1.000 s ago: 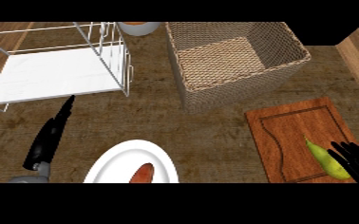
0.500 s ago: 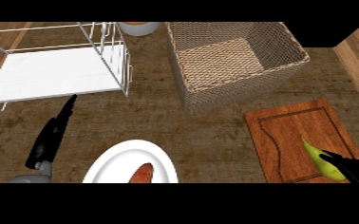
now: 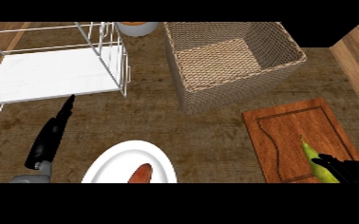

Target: Pick the pear from the cutting board and place it in the basket

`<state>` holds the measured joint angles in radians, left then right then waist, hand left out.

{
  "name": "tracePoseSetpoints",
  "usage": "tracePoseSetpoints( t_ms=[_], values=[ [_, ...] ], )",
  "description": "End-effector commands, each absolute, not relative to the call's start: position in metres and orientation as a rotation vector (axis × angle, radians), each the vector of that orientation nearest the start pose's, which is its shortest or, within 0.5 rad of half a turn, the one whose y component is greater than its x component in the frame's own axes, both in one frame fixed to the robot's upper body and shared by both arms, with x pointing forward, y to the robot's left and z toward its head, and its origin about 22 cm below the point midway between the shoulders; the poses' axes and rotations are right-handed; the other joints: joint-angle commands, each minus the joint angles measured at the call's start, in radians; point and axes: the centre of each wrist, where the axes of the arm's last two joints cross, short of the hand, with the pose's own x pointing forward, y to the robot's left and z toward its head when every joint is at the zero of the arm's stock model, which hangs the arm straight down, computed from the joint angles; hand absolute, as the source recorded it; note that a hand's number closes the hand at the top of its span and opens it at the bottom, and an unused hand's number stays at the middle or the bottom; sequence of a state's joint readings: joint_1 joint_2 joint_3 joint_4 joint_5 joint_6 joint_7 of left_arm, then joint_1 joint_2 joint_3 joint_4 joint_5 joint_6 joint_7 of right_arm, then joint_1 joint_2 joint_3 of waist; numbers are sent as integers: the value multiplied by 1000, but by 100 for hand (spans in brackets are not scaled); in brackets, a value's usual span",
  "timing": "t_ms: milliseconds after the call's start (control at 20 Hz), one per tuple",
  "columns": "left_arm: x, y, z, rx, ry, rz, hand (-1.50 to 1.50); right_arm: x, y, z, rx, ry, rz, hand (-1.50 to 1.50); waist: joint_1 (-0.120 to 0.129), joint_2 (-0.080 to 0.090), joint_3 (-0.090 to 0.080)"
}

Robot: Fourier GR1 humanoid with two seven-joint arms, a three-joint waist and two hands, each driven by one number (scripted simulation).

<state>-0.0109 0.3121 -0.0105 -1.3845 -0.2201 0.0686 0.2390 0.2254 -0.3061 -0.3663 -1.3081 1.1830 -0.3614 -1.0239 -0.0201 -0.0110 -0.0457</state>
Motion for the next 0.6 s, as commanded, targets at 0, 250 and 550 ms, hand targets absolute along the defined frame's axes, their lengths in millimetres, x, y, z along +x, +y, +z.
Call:
tracePoseSetpoints(
  t_ms=[0, 250, 550],
  values=[
    [232, 322, -25, 485, -1137, -295, 0, 146, -377, -66, -1103, -1778, 1345, 150, 5, 4, 47],
    [243, 309, -22, 491, -1151, -311, 0, 185, -391, -35, -1128, -1586, 1218, 150, 33, 17, 44],
    [240, 303, -21, 468, -1148, -334, 0, 223, -401, 6, -1101, -1356, 1063, 150, 53, 12, 44]
  ],
)
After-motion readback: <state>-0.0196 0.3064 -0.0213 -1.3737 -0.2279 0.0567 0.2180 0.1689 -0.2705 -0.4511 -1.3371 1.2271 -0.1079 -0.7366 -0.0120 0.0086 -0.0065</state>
